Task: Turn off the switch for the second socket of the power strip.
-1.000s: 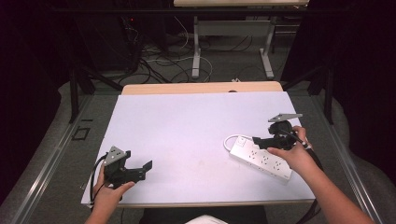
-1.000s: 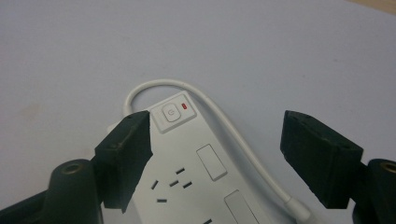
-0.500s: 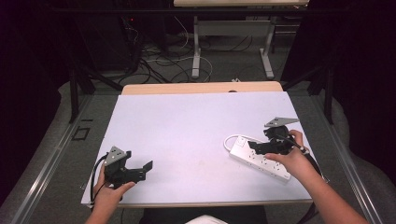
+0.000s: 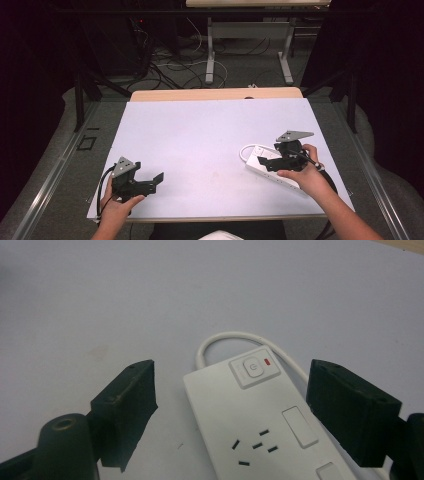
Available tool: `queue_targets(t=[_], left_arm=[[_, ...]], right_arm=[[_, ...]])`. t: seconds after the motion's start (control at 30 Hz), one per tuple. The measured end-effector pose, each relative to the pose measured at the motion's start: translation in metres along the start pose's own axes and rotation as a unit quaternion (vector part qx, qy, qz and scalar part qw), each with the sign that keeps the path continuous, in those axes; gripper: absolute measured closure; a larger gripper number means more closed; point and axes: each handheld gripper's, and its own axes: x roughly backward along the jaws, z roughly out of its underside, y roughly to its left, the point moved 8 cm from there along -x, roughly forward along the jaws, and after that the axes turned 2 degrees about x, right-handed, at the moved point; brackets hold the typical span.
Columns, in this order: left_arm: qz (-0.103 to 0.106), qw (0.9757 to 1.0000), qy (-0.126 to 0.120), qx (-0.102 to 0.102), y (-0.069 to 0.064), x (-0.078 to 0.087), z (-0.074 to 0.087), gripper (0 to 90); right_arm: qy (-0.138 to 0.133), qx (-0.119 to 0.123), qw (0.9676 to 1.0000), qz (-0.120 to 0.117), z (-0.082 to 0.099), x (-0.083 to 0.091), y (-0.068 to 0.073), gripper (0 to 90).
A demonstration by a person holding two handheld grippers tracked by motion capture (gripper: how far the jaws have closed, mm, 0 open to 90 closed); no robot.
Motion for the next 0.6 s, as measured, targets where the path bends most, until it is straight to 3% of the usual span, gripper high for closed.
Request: queue_targets(t=[0.3, 0.6], left_arm=[[0.002, 1.0, 0.0, -0.001, -0.001, -0.001, 0.0, 2.2], [0.004, 1.0, 0.0, -0.001, -0.002, -0.001, 0.0, 2.2]], right_arm=[[-0.014, 0.023, 0.9995, -0.018, -0.002, -0.006, 0.022, 17.0], [-0.025, 0.029, 0.9987, -0.033, -0.001, -0.012, 0.04, 16.5]])
